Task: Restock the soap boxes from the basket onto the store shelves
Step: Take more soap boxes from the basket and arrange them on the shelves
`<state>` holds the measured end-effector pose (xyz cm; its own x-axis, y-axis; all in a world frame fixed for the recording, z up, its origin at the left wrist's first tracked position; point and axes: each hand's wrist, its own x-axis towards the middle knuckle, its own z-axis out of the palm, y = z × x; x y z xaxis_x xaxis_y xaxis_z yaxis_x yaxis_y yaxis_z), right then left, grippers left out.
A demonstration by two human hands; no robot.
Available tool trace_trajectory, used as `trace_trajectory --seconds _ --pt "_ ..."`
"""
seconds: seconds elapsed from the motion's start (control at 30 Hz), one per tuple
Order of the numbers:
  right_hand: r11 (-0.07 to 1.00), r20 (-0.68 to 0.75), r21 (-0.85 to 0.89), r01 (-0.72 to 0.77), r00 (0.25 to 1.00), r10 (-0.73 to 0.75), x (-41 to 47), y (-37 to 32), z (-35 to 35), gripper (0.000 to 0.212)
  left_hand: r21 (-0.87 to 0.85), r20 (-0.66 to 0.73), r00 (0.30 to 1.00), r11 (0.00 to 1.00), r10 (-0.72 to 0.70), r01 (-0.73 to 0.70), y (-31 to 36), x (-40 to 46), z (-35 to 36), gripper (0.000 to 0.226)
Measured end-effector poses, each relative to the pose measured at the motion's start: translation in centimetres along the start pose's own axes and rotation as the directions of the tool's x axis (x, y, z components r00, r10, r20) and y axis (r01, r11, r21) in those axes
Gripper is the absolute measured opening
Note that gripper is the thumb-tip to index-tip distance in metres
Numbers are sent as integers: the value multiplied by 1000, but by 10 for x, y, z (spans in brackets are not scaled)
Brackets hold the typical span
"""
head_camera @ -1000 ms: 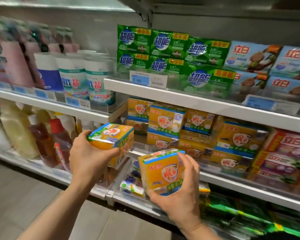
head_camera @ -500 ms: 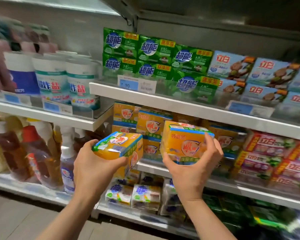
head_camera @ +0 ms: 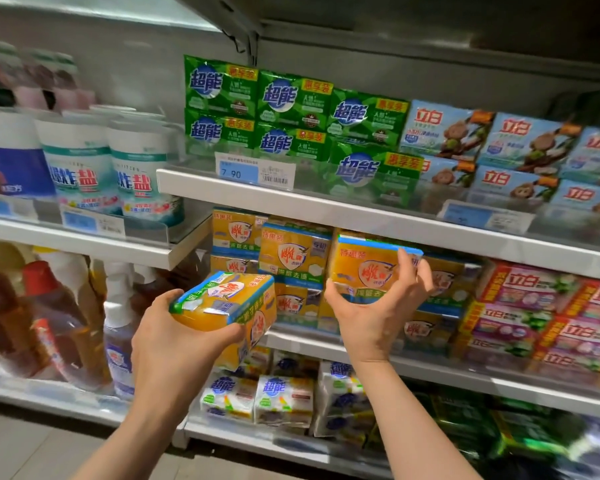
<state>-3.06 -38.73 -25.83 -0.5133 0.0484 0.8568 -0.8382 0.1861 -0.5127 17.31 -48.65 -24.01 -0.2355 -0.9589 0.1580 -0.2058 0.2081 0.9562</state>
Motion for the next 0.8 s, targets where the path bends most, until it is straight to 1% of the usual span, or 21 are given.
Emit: trace_trajectory --seconds 0.07,0.13,0.23,0.33,0.4,0.47,0.5,0.53,0.6,0.63,0.7,0.8 --pt "999 30 -37 -3 1000 4 -7 12 6 95 10 -5 1000 1000 0 0 -3 1 1 108" --pt "995 97 -90 -41 994 50 -14 19 10 100 10 -3 1000 1000 -7 7 -5 1 3 108" --pt "978 143 -208 -33 988 64 -17 25 10 99 23 -4 1000 1000 -3 3 -7 0 6 97" --pt "943 136 -330 33 991 13 -22 34 4 93 24 2 1000 1000 -15 15 -7 -1 9 96" --pt "921 144 -381 78 989 -24 -32 42 -4 90 -1 17 999 999 -36 36 -5 -2 10 100" --pt "902 151 -411 136 985 -80 -44 52 -13 81 -34 23 999 998 -48 49 -1 -3 10 110" --pt "891 164 -418 178 979 -118 -49 57 -16 75 -40 26 998 998 -51 52 0 -4 10 111" --pt "877 194 -423 230 968 -161 -53 60 -19 69 -41 31 998 997 -57 58 0 -4 10 108" --pt "839 304 -422 342 926 -224 -59 64 -22 60 -42 41 997 997 -68 70 -1 -3 9 98" --pt "824 368 -423 377 902 -224 -60 64 -21 58 -41 45 996 996 -76 78 -2 -2 8 95" --pt "803 461 -446 395 871 -171 -60 65 -20 57 -39 52 994 995 -94 96 -4 -1 8 95" --pt "771 530 -483 415 839 -120 -53 70 -20 58 -46 71 992 993 -107 111 -5 -2 8 105"
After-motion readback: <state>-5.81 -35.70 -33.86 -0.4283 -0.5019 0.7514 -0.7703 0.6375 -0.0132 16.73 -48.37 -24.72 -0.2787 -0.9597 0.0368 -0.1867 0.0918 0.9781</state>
